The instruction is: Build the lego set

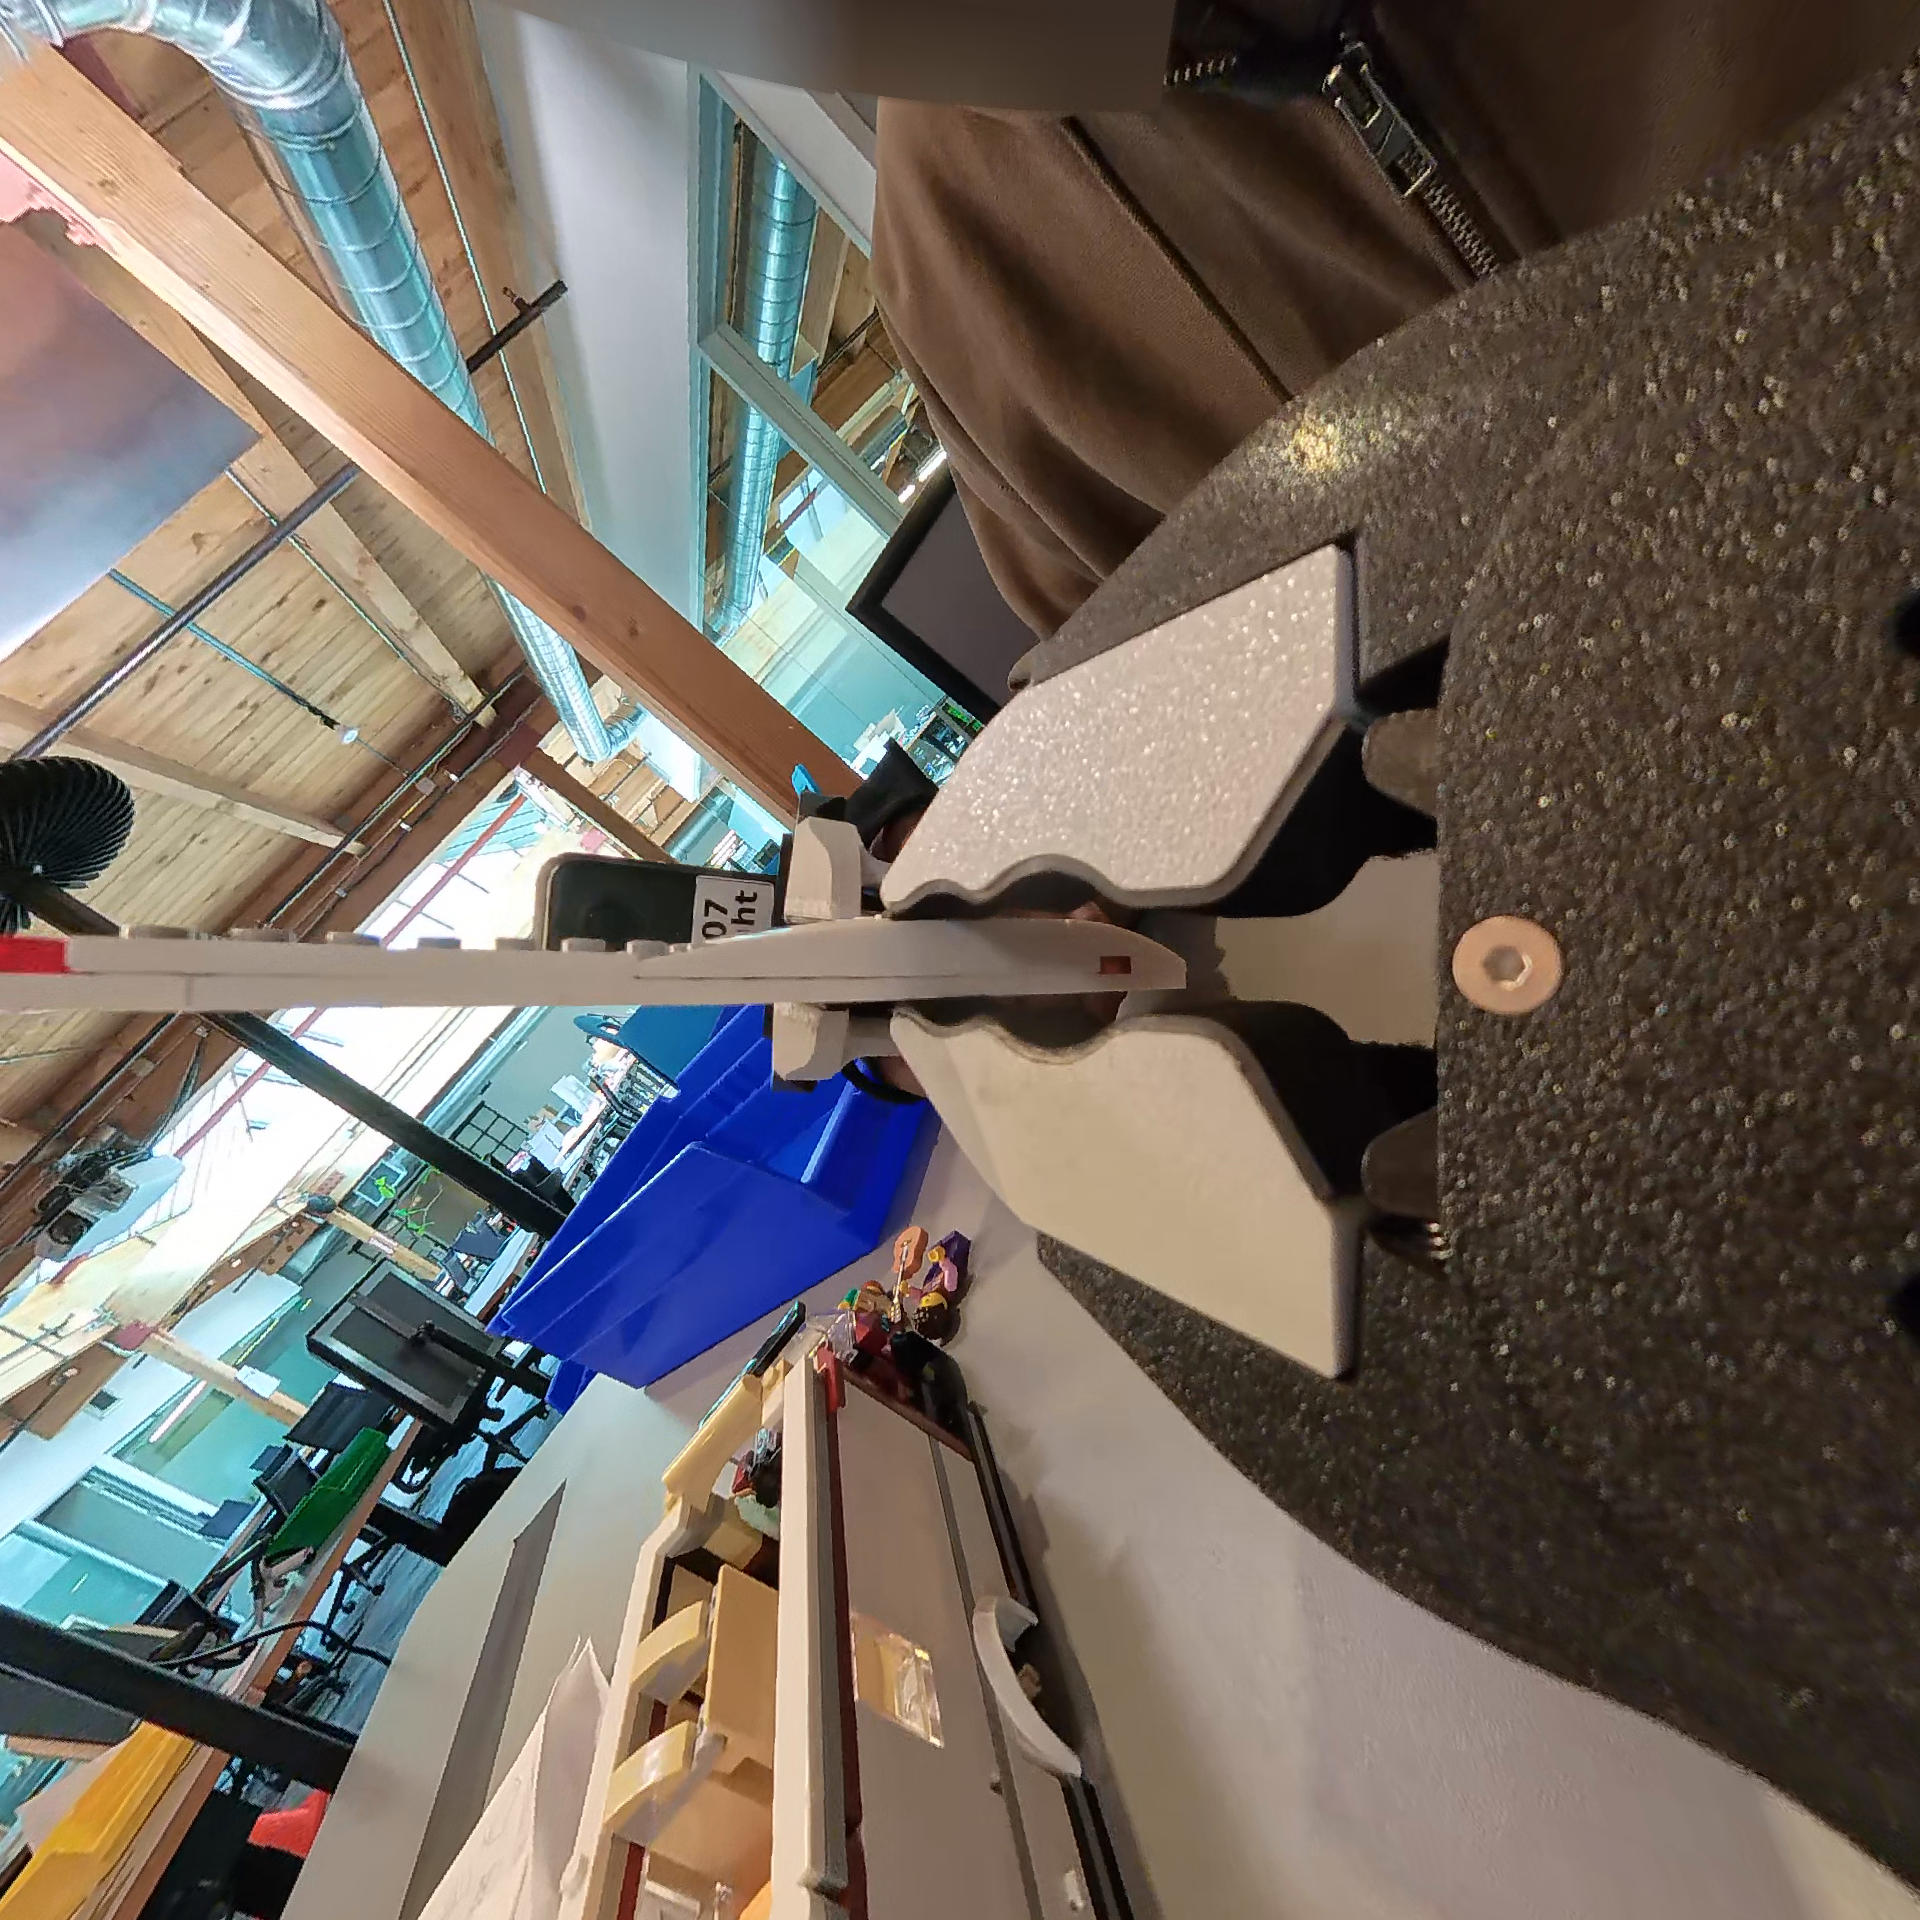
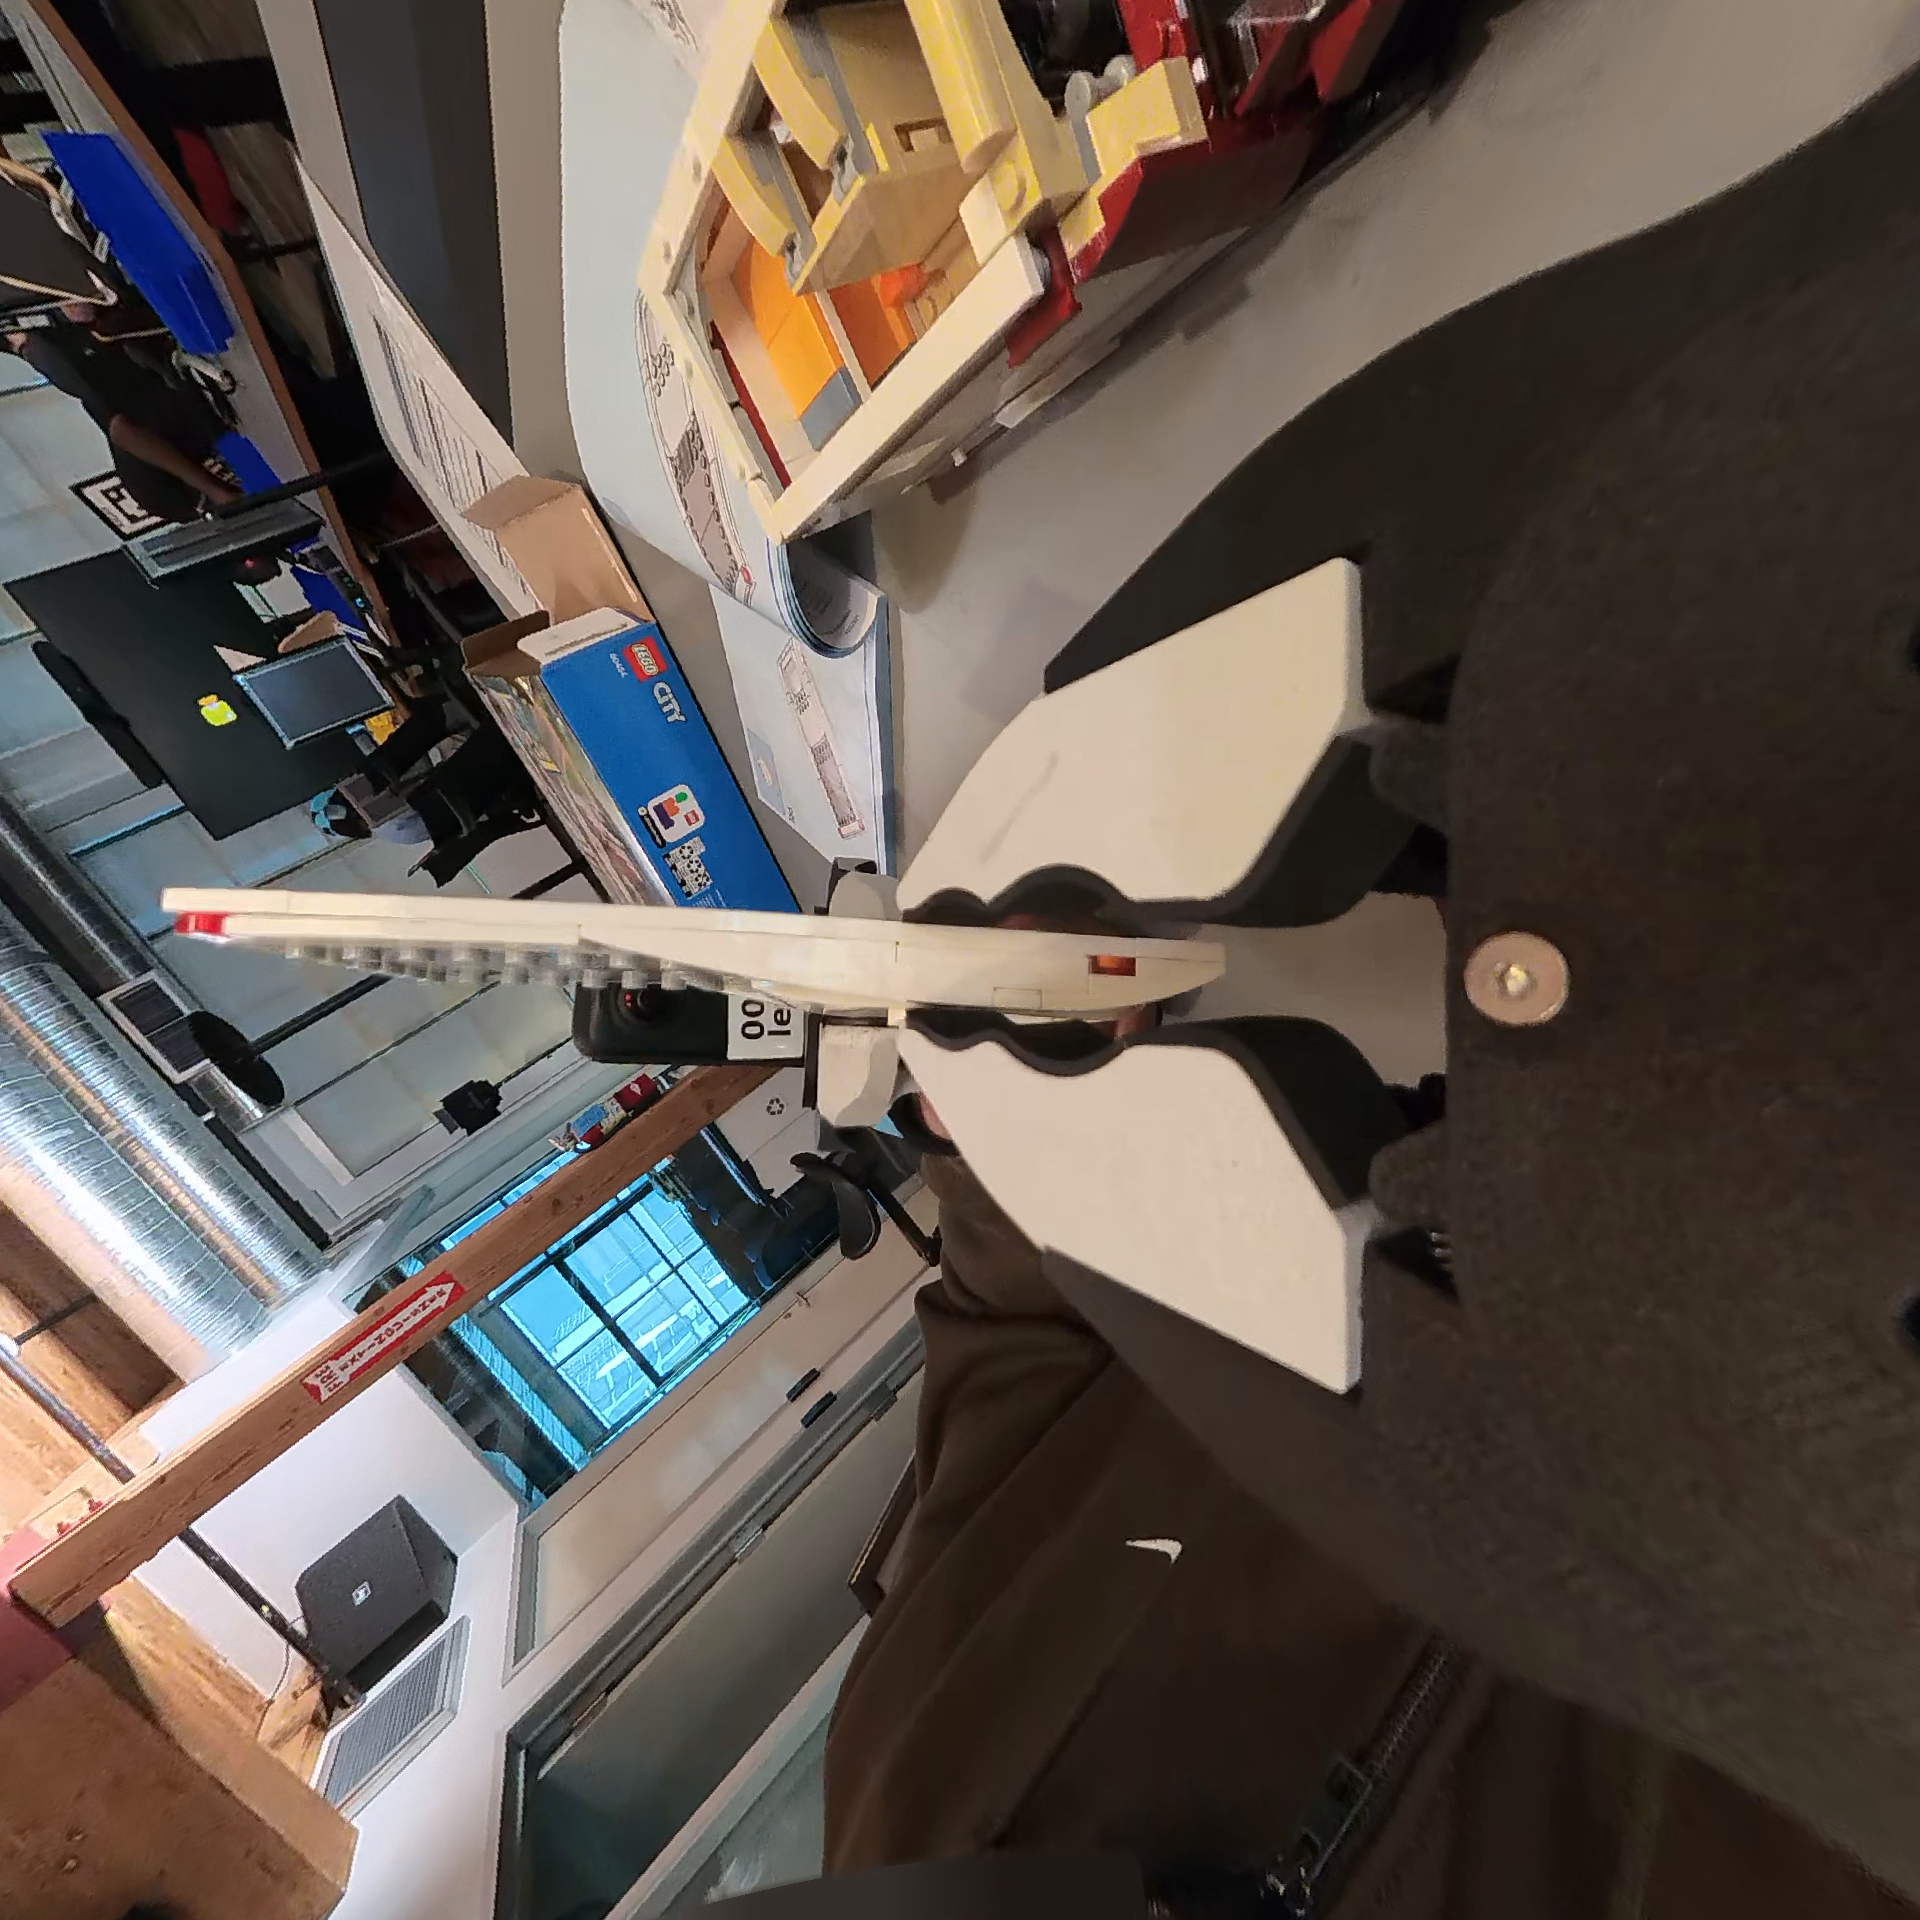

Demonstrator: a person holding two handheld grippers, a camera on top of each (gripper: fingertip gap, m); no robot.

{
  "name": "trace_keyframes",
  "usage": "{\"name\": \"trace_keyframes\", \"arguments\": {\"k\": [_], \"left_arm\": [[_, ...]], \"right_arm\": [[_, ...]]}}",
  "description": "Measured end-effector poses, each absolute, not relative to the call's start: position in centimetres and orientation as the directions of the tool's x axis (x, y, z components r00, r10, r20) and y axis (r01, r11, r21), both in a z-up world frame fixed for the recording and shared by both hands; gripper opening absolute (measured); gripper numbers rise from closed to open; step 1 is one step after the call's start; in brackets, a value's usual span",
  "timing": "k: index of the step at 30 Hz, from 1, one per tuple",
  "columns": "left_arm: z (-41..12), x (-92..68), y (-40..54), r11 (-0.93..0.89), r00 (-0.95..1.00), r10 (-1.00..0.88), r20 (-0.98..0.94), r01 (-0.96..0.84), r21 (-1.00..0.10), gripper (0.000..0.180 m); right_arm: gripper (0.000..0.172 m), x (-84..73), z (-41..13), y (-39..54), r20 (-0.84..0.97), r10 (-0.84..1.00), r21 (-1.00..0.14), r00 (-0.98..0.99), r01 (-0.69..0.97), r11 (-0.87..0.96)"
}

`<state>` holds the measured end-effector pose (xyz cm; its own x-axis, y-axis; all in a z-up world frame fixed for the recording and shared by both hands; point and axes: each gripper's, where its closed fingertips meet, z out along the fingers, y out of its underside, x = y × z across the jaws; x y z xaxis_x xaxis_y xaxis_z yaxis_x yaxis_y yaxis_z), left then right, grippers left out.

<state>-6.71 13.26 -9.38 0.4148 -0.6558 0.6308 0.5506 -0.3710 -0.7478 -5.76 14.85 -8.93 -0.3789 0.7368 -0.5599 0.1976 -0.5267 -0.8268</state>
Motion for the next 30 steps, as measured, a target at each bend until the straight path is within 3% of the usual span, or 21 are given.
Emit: {"name": "trace_keyframes", "arguments": {"k": [12, 15, 23, 27, 30], "left_arm": [[-9.8, -6.8, 13.5, -0.383, 0.424, -0.632, 0.648, 0.556, -0.738, 0.014], [-9.7, -6.9, 13.4, -0.388, 0.414, -0.633, 0.654, 0.561, -0.731, 0.014], [-9.8, -6.9, 13.6, -0.405, 0.400, -0.623, 0.672, 0.570, -0.715, 0.014], [-10.1, -6.4, 13.8, -0.435, 0.370, -0.613, 0.698, 0.579, -0.689, 0.036], [-10.2, -6.1, 13.8, -0.426, 0.383, -0.610, 0.693, 0.579, -0.695, 0.025]], "right_arm": [[0.015, -5.9, -9.5, 15.2, -0.597, 0.714, -0.801, -0.365, 0.219, -0.557], [0.023, -6.0, -9.5, 15.3, -0.582, 0.737, -0.813, -0.345, 0.212, -0.542], [0.015, -6.0, -9.4, 15.2, -0.569, 0.746, -0.822, -0.347, 0.196, -0.535], [0.014, -6.1, -9.3, 15.4, -0.591, 0.730, -0.804, -0.344, 0.175, -0.569], [0.014, -6.2, -9.0, 15.1, -0.602, 0.712, -0.793, -0.362, 0.169, -0.585]]}}
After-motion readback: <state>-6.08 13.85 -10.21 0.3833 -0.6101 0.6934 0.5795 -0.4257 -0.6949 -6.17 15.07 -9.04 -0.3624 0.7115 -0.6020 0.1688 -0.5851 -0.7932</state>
